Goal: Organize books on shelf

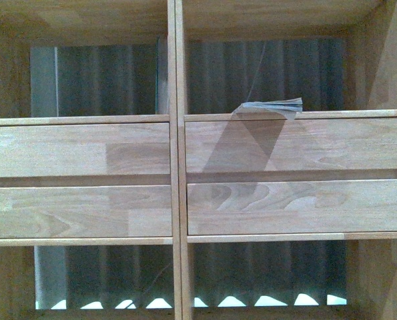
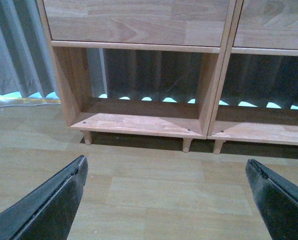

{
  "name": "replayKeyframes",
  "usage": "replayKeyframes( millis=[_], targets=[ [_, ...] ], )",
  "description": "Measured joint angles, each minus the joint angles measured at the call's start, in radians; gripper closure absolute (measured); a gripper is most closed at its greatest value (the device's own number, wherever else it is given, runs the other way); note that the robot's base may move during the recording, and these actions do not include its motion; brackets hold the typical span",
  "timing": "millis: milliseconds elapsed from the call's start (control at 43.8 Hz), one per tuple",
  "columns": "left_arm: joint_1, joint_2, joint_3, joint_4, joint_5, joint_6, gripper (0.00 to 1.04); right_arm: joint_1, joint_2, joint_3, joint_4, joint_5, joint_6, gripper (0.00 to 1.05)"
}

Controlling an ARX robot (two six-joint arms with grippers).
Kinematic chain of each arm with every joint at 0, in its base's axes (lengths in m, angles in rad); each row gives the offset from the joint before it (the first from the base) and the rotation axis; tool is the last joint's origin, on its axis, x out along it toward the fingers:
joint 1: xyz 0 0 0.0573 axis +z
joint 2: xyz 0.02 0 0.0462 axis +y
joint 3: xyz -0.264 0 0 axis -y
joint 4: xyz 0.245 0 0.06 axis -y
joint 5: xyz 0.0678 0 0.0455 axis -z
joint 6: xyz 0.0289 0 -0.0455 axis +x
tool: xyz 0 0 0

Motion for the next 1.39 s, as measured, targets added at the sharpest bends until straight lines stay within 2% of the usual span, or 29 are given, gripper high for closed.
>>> replayKeyframes(
  millis=[1394],
  targets=[
    [0.0, 0.0, 0.0, 0.0, 0.0, 0.0, 0.07, 0.0, 0.0, 0.0, 0.0, 0.003, 0.0, 0.07]
  ],
)
